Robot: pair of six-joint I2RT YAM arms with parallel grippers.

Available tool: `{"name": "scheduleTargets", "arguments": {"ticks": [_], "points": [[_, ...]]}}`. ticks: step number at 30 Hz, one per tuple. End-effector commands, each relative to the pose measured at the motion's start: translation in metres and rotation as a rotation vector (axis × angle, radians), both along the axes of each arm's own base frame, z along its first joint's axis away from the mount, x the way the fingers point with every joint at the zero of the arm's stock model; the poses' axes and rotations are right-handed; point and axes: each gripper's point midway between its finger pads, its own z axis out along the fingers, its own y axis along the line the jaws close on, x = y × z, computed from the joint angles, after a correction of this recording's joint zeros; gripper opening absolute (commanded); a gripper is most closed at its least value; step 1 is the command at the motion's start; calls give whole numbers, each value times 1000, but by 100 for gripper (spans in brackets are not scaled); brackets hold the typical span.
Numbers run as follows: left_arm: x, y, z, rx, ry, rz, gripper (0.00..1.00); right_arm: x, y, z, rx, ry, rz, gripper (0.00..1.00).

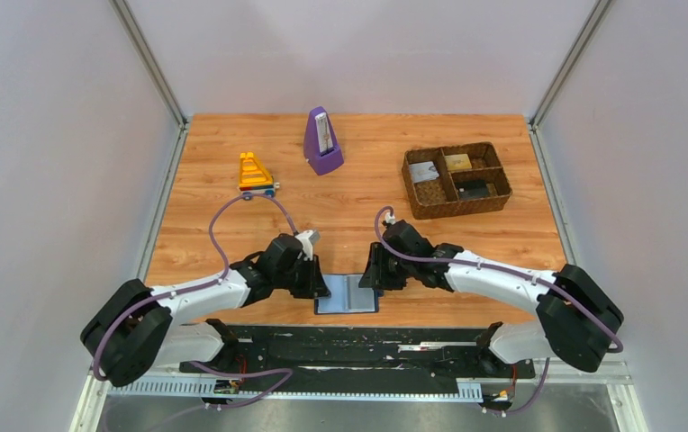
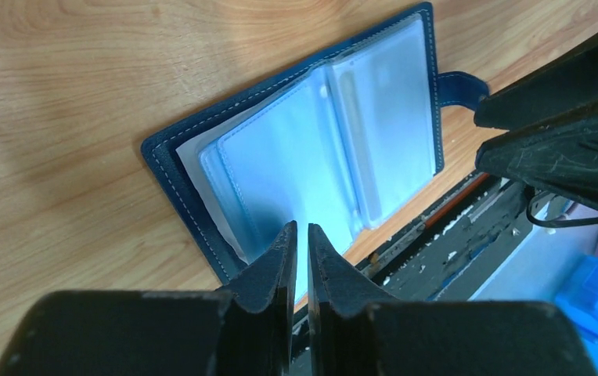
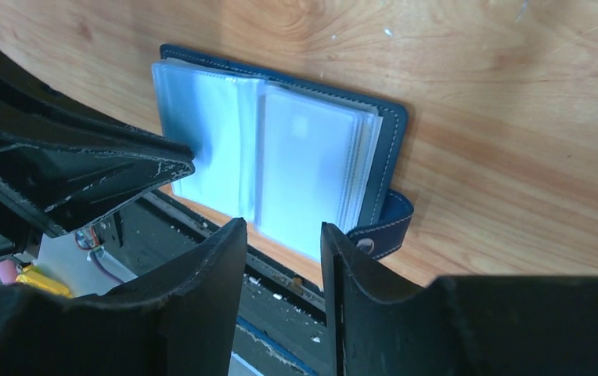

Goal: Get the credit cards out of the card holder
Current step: Remove the credit card from the card holder.

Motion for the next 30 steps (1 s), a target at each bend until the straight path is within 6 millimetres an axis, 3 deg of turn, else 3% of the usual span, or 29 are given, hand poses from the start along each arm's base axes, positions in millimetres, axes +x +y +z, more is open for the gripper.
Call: {"name": "scheduleTargets", "arguments": {"ticks": [1,15,23,30], "points": [[7,-1,-5,-11,-30,27,17,13,8,1,16,-33,-34,41],[1,1,-15,-16,-10,28,17,11,11,-32,-30,10,-9,40],[0,1,-14,-21,-7,29,16,12,4,-32,-76,-6,-30,40],[-1,2,-15,-22,-5,30,16,4,18,-34,-49,15,22,40]]}}
